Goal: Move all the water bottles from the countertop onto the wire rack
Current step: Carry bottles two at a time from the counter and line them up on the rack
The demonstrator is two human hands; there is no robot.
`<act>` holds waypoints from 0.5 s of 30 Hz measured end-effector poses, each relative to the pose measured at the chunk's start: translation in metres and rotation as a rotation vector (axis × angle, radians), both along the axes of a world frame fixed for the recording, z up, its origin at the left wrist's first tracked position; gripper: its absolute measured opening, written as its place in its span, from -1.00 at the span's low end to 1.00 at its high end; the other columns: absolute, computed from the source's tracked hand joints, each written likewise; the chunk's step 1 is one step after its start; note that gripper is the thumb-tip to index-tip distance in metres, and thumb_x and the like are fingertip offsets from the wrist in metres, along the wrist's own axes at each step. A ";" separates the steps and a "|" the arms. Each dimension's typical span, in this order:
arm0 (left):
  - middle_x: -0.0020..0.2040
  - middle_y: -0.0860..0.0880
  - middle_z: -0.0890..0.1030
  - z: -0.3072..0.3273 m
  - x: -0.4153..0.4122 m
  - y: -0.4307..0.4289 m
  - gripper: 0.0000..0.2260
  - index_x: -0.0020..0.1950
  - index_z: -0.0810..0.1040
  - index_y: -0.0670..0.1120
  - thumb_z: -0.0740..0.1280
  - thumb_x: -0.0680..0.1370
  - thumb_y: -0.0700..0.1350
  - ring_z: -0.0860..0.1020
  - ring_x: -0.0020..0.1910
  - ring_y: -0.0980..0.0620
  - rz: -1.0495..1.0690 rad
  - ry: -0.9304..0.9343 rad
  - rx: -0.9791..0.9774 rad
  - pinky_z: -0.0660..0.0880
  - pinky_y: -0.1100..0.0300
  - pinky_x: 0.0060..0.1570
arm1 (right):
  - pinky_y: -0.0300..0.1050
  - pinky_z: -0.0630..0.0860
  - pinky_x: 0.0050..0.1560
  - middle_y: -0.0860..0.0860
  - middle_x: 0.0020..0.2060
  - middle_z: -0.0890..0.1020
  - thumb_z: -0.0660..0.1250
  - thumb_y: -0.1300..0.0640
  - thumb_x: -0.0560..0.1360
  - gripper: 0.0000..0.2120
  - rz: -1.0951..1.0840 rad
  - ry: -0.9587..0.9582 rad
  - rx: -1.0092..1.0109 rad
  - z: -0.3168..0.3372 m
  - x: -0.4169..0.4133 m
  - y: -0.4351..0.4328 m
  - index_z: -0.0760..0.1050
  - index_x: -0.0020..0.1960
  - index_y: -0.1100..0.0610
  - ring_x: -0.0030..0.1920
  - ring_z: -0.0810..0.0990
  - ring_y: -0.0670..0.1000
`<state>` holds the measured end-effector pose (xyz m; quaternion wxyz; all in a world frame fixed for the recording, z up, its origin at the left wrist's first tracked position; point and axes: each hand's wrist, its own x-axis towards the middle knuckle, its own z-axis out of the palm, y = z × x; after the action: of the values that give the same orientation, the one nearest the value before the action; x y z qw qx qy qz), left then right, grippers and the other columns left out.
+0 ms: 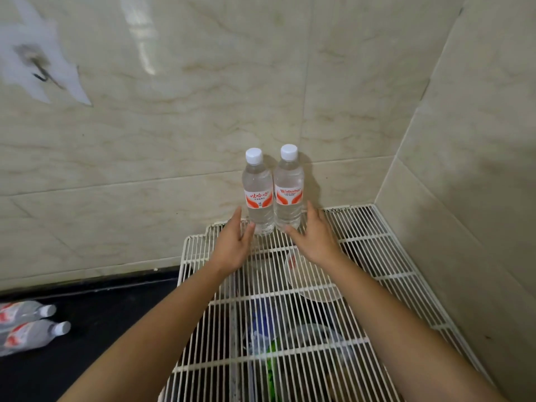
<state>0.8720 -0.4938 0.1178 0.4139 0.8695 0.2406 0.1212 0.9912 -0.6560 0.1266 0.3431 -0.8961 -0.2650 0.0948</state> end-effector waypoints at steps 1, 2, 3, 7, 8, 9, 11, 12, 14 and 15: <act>0.61 -0.08 0.23 0.005 -0.010 0.002 -0.41 0.65 0.06 -0.04 0.10 0.68 0.17 0.24 0.57 -0.09 0.037 0.011 0.099 0.22 -0.06 0.52 | 0.07 0.29 0.44 0.06 0.56 0.26 0.31 -0.21 0.58 -0.22 -0.012 -0.054 -0.003 0.002 -0.006 -0.006 0.04 0.63 0.04 0.53 0.29 0.12; 0.62 -0.08 0.21 0.009 -0.021 0.004 -0.40 0.64 0.07 -0.05 0.07 0.68 0.19 0.19 0.58 -0.09 0.073 0.028 0.219 0.18 -0.06 0.54 | 0.06 0.30 0.44 0.08 0.56 0.25 0.28 -0.19 0.60 -0.27 -0.021 -0.121 0.013 0.004 -0.014 -0.012 0.05 0.63 0.06 0.52 0.30 0.12; 0.62 -0.09 0.19 0.013 -0.035 0.005 -0.40 0.64 0.08 -0.04 0.03 0.67 0.21 0.16 0.59 -0.09 0.098 0.042 0.345 0.16 -0.07 0.55 | 0.07 0.31 0.46 0.09 0.56 0.24 0.24 -0.17 0.62 -0.31 -0.031 -0.189 0.039 0.003 -0.022 -0.016 0.08 0.62 0.07 0.50 0.30 0.12; 0.63 -0.16 0.14 0.011 -0.103 0.007 -0.43 0.63 0.13 -0.04 -0.04 0.69 0.22 0.06 0.62 -0.16 0.171 0.080 0.658 0.11 -0.15 0.53 | 0.18 0.06 0.54 0.13 0.62 0.06 0.10 -0.20 0.66 -0.38 0.000 -0.364 0.026 -0.018 -0.053 -0.014 0.09 0.61 0.06 0.59 0.11 0.21; 0.63 -0.18 0.15 0.008 -0.123 0.008 -0.42 0.62 0.15 -0.05 -0.04 0.68 0.22 0.06 0.62 -0.17 0.209 0.096 0.690 0.13 -0.17 0.52 | 0.19 0.02 0.54 0.15 0.62 0.05 0.08 -0.22 0.65 -0.37 0.023 -0.402 0.026 -0.024 -0.060 -0.009 0.12 0.61 0.07 0.60 0.08 0.22; 0.62 -0.19 0.15 0.005 -0.144 0.008 -0.41 0.62 0.16 -0.06 -0.05 0.67 0.24 0.04 0.62 -0.18 0.252 0.113 0.697 0.13 -0.19 0.52 | 0.23 0.01 0.55 0.18 0.62 0.07 0.07 -0.24 0.63 -0.36 0.048 -0.427 0.031 -0.027 -0.069 -0.003 0.16 0.60 0.09 0.60 0.07 0.24; 0.62 -0.20 0.15 -0.004 -0.187 0.012 -0.38 0.61 0.19 -0.07 -0.06 0.66 0.26 0.03 0.62 -0.19 0.308 0.164 0.702 0.13 -0.23 0.52 | 0.28 -0.02 0.57 0.21 0.62 0.08 0.07 -0.26 0.62 -0.32 0.111 -0.456 0.030 -0.031 -0.088 0.014 0.18 0.60 0.10 0.61 0.04 0.24; 0.61 -0.22 0.18 -0.006 -0.207 0.016 -0.38 0.60 0.23 -0.08 -0.06 0.65 0.26 0.06 0.61 -0.22 0.324 0.179 0.715 0.16 -0.26 0.50 | 0.26 -0.06 0.58 0.20 0.63 0.05 0.06 -0.27 0.62 -0.32 0.145 -0.463 0.030 -0.032 -0.098 0.023 0.16 0.61 0.09 0.62 0.00 0.22; 0.57 -0.27 0.25 -0.005 -0.241 0.030 -0.40 0.56 0.31 -0.12 0.01 0.65 0.23 0.16 0.57 -0.29 0.357 0.182 0.762 0.23 -0.32 0.44 | 0.20 -0.16 0.59 0.17 0.64 -0.04 0.07 -0.27 0.63 -0.31 0.208 -0.482 0.036 -0.027 -0.122 0.042 0.08 0.64 0.06 0.64 -0.10 0.18; 0.56 -0.28 0.28 -0.002 -0.255 0.038 -0.41 0.54 0.34 -0.14 0.05 0.64 0.20 0.18 0.56 -0.31 0.380 0.176 0.777 0.25 -0.33 0.43 | 0.19 -0.19 0.59 0.16 0.65 -0.08 0.07 -0.26 0.64 -0.31 0.235 -0.493 0.034 -0.023 -0.136 0.052 0.05 0.65 0.06 0.64 -0.13 0.17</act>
<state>0.6172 -0.4555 0.1155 0.0047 0.9078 0.3673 0.2023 0.8549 -0.6039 0.1034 0.2699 -0.8493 -0.4444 -0.0915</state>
